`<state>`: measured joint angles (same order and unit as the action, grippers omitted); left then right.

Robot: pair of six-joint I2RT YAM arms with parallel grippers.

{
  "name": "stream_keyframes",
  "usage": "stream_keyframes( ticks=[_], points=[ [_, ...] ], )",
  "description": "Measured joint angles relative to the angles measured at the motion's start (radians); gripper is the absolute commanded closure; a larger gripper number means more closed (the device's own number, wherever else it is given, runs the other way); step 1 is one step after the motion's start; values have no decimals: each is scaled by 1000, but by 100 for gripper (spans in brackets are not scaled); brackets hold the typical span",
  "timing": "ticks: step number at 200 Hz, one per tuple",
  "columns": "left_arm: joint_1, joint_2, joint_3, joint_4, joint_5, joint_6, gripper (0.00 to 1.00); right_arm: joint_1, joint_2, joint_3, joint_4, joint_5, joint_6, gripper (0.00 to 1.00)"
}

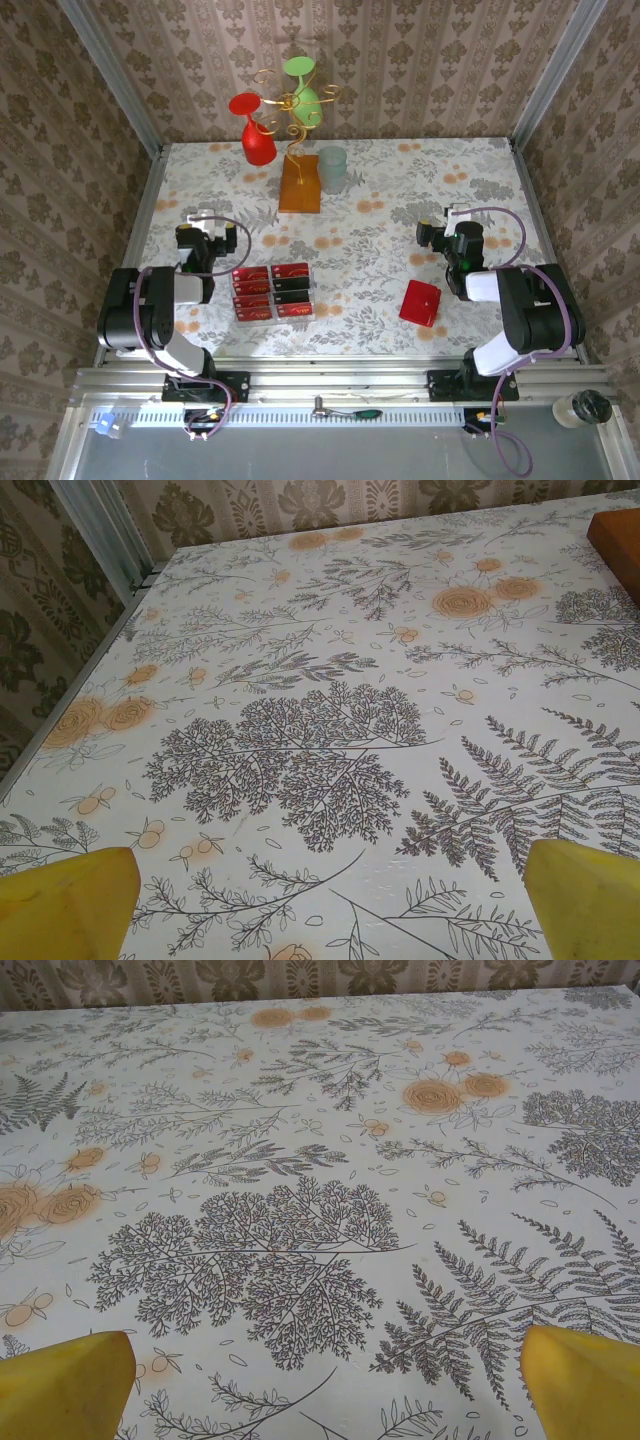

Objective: Put the credit cards into the card holder
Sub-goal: Move the storage box to the center of the table.

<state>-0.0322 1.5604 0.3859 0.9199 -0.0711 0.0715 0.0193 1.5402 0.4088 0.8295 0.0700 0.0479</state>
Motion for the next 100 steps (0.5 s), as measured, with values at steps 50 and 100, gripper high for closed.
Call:
stream_keyframes(
  ticks=[50, 100],
  points=[
    [1, 0, 0, 0, 1, 0, 0, 0, 0, 0, 0, 0, 0, 0],
    [5, 0, 0, 0, 1, 0, 0, 0, 0, 0, 0, 0, 0, 0]
  ],
)
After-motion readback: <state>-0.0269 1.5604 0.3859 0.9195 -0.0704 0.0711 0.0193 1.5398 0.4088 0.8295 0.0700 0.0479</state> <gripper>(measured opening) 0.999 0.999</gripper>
